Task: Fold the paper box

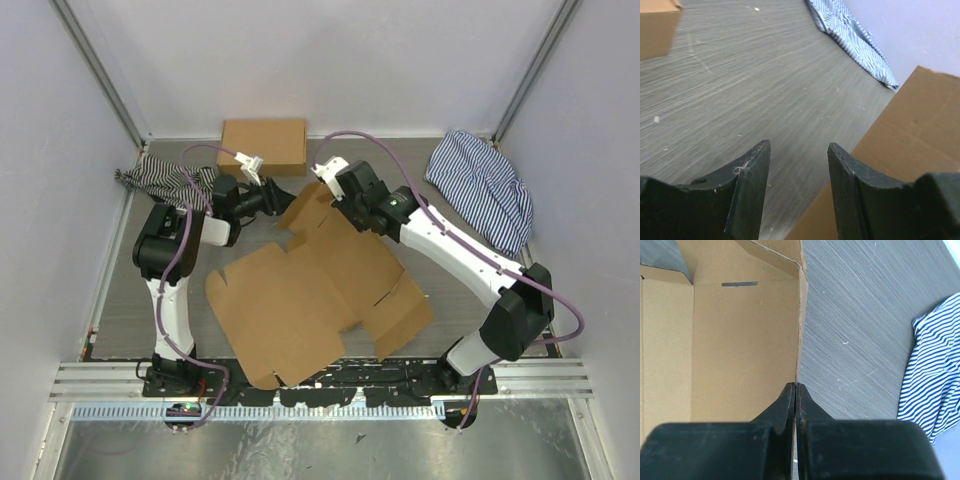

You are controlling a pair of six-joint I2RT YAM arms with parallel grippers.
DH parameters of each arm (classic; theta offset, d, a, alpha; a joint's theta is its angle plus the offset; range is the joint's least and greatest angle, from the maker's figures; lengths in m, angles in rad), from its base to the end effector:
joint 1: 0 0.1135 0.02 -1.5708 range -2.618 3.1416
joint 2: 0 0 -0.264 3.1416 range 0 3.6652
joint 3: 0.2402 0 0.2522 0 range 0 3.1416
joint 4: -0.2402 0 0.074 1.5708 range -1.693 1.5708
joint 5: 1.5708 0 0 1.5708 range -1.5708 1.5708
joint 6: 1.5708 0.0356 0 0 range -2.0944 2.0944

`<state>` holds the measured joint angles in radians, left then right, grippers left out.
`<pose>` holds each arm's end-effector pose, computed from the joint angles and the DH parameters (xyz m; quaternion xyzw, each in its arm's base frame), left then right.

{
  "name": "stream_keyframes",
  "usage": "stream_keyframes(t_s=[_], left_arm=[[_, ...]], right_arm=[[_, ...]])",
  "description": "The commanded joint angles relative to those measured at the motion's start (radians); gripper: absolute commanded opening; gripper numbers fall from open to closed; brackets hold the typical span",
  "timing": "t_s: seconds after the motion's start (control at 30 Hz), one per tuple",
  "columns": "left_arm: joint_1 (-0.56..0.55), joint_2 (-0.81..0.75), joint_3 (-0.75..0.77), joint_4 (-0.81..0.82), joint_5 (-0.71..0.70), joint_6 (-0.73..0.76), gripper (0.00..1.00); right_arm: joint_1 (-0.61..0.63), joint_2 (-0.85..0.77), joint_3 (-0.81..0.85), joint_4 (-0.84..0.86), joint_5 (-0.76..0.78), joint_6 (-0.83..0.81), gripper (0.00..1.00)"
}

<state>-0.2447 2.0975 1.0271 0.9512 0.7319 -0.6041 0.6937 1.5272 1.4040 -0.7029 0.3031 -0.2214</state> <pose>0.4043 -0.1255 0.1436 0.1089 0.7296 -0.4991 0.4546 0.2622 0.2042 0.3273 -0.3575 0.8503 -0.0526 0.3826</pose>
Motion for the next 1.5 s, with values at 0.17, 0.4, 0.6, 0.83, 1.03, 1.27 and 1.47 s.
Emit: stream_keyframes(t_s=[0.17,0.4,0.6,0.83,1.03,1.27,1.47], left_arm=[[0.002,0.052,-0.076,0.411,0.199,-0.267,0.54],[0.006,-0.080,-0.267,0.461,0.181,-0.263,0.51],[-0.046,-0.139,-0.323,0.474,0.170,-0.264,0.51],[-0.080,-0.148,-0.328,0.472,0.158,-0.258,0.51],[-0.088,-0.143,-0.354,0.473,0.137,-0.240,0.50],[-0.100,-0.193,-0.408,0.468,0.116,-0.217,0.50],[-0.099,-0.226,-0.420,0.443,0.117,-0.197,0.50]], right_arm=[[0.068,-0.031,0.056,-0.063,0.064,-0.121,0.01],[0.068,0.000,0.097,-0.100,0.122,-0.082,0.01],[0.081,0.012,0.116,-0.111,0.104,-0.081,0.01],[0.144,0.016,0.098,-0.151,0.115,-0.069,0.02],[0.178,0.008,0.086,-0.171,0.150,-0.041,0.02],[0.222,0.018,0.056,-0.175,0.213,0.016,0.03],[0.223,0.038,0.089,-0.187,0.277,0.033,0.03]])
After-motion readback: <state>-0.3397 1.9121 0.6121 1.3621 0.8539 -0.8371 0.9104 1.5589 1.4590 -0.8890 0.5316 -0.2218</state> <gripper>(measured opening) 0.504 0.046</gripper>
